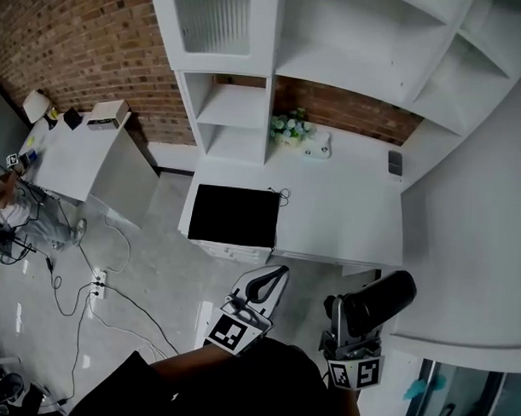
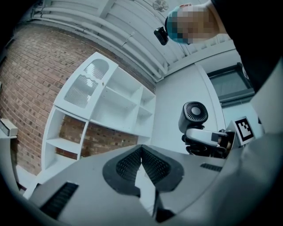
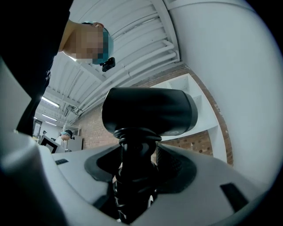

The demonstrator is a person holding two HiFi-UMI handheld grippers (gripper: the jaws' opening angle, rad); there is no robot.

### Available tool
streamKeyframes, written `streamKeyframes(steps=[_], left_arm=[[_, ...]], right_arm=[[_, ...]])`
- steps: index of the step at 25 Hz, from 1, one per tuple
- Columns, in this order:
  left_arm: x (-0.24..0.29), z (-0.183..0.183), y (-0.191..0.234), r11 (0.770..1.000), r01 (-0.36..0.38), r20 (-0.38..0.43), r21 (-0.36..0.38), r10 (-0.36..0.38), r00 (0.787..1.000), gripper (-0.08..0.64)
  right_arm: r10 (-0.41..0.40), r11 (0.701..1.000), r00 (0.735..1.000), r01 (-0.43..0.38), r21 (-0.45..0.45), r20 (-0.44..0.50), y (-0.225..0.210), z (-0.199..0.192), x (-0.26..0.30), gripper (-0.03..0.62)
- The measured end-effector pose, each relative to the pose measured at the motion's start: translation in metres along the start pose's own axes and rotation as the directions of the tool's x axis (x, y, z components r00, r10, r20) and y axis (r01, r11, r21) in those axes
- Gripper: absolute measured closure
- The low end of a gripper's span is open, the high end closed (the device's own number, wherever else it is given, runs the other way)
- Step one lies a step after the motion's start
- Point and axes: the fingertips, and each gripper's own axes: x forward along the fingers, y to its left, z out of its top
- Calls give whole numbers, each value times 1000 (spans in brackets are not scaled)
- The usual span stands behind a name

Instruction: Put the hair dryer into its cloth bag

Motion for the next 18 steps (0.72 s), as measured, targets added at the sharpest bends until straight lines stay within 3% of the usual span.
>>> streamKeyframes(steps=[5, 12, 18], left_arm=[[-7, -14, 42, 997, -15, -33, -69, 13, 999, 543], [-23, -56, 87, 997, -4, -127, -74, -5, 992, 543], [-17, -96, 97, 997, 2, -200, -73, -16, 980, 543]], right_arm=[[24, 1000, 999, -23, 8, -37, 16, -21, 30, 341], [-26, 1000, 998, 27, 14, -59, 33, -33, 61, 342], [3, 1000, 993, -6, -24, -116, 35, -54, 74, 342]])
